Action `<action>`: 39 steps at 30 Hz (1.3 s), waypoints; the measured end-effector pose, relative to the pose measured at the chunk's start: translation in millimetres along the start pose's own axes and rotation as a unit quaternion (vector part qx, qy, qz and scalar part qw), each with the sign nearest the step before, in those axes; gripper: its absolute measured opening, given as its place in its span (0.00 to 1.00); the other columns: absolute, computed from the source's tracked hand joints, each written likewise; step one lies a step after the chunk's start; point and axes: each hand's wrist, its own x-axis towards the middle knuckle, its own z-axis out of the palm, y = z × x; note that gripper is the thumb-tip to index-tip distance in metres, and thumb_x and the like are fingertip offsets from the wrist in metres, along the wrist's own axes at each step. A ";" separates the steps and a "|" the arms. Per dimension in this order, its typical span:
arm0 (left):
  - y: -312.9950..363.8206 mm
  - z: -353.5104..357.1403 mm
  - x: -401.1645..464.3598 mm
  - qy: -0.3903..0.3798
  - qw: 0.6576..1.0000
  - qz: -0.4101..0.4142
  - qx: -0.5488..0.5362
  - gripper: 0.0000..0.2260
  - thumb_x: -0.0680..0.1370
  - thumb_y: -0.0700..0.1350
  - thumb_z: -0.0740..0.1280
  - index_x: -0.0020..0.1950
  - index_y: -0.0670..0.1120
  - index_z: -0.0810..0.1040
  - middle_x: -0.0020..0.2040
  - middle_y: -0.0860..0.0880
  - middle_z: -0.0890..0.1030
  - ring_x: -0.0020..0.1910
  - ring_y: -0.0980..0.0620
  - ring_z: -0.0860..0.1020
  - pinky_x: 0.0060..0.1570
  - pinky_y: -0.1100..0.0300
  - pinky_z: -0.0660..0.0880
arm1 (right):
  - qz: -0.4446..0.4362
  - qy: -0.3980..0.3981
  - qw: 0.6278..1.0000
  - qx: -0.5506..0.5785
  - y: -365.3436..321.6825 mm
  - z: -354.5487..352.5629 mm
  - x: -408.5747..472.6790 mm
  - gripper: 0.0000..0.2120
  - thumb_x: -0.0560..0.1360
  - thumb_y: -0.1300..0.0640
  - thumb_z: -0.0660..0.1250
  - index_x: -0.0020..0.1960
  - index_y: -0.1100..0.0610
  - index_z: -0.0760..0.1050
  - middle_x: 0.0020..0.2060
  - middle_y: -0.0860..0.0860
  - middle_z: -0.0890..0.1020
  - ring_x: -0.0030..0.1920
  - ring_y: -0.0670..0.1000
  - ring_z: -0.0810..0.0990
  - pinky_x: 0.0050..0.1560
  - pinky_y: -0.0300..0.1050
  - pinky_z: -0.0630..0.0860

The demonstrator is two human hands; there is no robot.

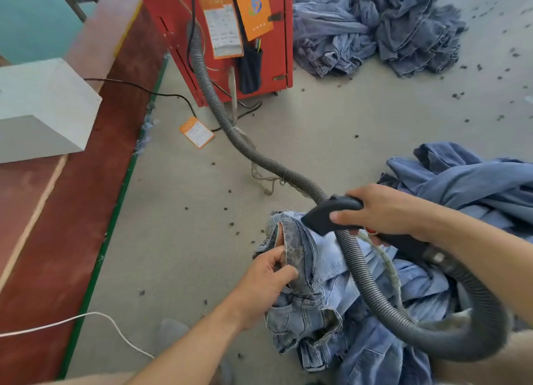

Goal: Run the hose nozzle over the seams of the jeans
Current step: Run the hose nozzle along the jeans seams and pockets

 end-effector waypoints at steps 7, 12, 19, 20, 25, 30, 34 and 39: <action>-4.2 -1.7 -1.4 -0.009 1.000 0.006 0.026 0.06 0.72 0.45 0.69 0.37 0.53 0.73 0.40 0.46 0.75 0.42 0.49 0.73 0.48 0.51 0.71 | -0.045 0.082 0.992 -0.089 -11.1 31.1 4.1 0.10 0.79 0.43 0.70 0.50 0.49 0.77 0.32 0.50 0.83 0.26 0.48 0.81 0.28 0.42 0.77; 1.1 -1.8 -1.0 0.013 0.996 -0.030 -0.086 0.03 0.72 0.44 0.71 0.42 0.52 0.80 0.47 0.42 0.81 0.49 0.44 0.80 0.61 0.42 0.76 | -0.067 0.032 0.990 -0.121 -7.8 5.6 -9.1 0.09 0.77 0.41 0.72 0.47 0.45 0.76 0.31 0.48 0.83 0.25 0.45 0.81 0.27 0.39 0.75; -0.4 -2.3 -3.2 -0.053 0.968 -0.049 -0.241 0.10 0.77 0.36 0.66 0.57 0.43 0.83 0.53 0.36 0.83 0.50 0.41 0.84 0.52 0.46 0.82 | -0.107 0.079 0.964 -0.232 -11.5 37.8 -13.4 0.15 0.77 0.37 0.69 0.53 0.47 0.74 0.38 0.46 0.82 0.36 0.46 0.79 0.36 0.40 0.73; -0.3 -2.6 -2.9 -0.055 0.969 -0.049 -0.237 0.10 0.78 0.35 0.66 0.57 0.42 0.83 0.53 0.36 0.83 0.50 0.40 0.84 0.53 0.46 0.82 | -0.094 0.109 0.968 -0.207 -12.7 37.0 -9.5 0.15 0.78 0.38 0.69 0.54 0.48 0.74 0.40 0.47 0.82 0.38 0.48 0.80 0.38 0.43 0.76; -0.2 -4.1 -0.9 -0.045 0.981 -0.063 -0.178 0.08 0.75 0.36 0.68 0.50 0.44 0.83 0.50 0.38 0.83 0.48 0.41 0.83 0.55 0.42 0.80 | -0.065 0.022 0.979 -0.190 -6.8 20.5 -11.2 0.14 0.75 0.35 0.70 0.47 0.45 0.75 0.36 0.46 0.82 0.31 0.42 0.81 0.32 0.41 0.76; 2.0 1.8 -2.2 -0.059 0.998 -0.022 0.030 0.07 0.73 0.40 0.67 0.37 0.49 0.71 0.38 0.45 0.73 0.38 0.47 0.71 0.41 0.58 0.74 | -0.028 0.138 0.985 -0.097 -15.3 22.9 17.2 0.11 0.79 0.43 0.69 0.52 0.51 0.77 0.38 0.48 0.83 0.32 0.48 0.82 0.30 0.41 0.75; 0.3 -4.9 2.5 -0.036 0.994 -0.010 0.104 0.13 0.73 0.42 0.66 0.33 0.55 0.66 0.33 0.52 0.65 0.32 0.53 0.62 0.31 0.63 0.62 | -0.014 0.144 0.988 -0.058 -13.4 -10.2 9.0 0.10 0.79 0.44 0.70 0.49 0.50 0.77 0.36 0.51 0.85 0.27 0.51 0.82 0.28 0.47 0.81; 5.0 -6.1 4.9 0.016 0.999 0.016 0.041 0.02 0.78 0.49 0.71 0.47 0.57 0.81 0.46 0.54 0.83 0.45 0.55 0.81 0.48 0.63 0.78 | -0.043 0.127 0.986 -0.103 -11.0 -26.6 -19.0 0.11 0.77 0.41 0.70 0.46 0.48 0.75 0.33 0.48 0.84 0.24 0.49 0.81 0.24 0.39 0.74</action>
